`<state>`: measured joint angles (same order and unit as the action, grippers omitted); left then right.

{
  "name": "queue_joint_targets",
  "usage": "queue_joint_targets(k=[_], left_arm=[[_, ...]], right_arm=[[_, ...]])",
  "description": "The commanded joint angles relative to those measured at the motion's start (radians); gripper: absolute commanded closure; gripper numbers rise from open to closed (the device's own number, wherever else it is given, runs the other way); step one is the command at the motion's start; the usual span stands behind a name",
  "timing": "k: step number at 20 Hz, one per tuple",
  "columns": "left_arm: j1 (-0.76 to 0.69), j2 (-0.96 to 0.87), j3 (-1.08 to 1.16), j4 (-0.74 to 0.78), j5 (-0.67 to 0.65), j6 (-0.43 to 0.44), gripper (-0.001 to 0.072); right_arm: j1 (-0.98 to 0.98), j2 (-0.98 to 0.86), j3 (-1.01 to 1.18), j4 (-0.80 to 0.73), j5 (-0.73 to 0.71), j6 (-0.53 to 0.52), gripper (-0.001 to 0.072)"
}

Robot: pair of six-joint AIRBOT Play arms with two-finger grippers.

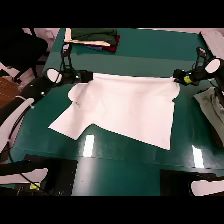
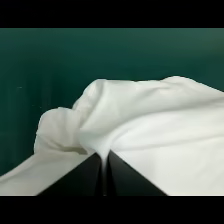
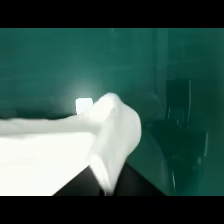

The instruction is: Fold the shirts.

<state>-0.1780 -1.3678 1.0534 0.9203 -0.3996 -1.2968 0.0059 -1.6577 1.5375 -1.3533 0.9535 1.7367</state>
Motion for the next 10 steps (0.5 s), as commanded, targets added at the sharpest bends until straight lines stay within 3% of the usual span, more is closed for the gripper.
queue_joint_targets(k=[1, 2, 4, 7, 8, 10], left_arm=[[-0.001, -0.071, 0.008, 0.009, 0.101, 0.001, 0.0188], [0.011, -0.07, 0.026, 0.009, 0.062, -0.006, -0.0013], [0.063, -0.04, 0.074, 0.021, -0.041, -0.003, -0.0013], [0.191, 0.097, 0.091, 0.024, -0.106, -0.004, -0.0003], [0.244, 0.143, 0.09, 0.05, -0.197, -0.004, 0.0066], [0.336, 0.199, 0.043, 0.124, -0.422, 0.0, 0.0117]], right_arm=[[-0.029, -0.037, 0.066, 0.0, 0.061, -0.004, 0.0485], [-0.045, 0.003, 0.056, 0.0, 0.071, -0.037, 0.0394], [-0.097, 0.121, -0.009, 0.001, 0.097, -0.057, 0.0131], [-0.194, 0.338, -0.213, 0.119, 0.156, -0.173, 0.0065], [-0.228, 0.405, -0.296, 0.216, 0.196, -0.236, 0.0065], [-0.282, 0.531, -0.487, 0.481, 0.298, -0.402, 0.0067]])
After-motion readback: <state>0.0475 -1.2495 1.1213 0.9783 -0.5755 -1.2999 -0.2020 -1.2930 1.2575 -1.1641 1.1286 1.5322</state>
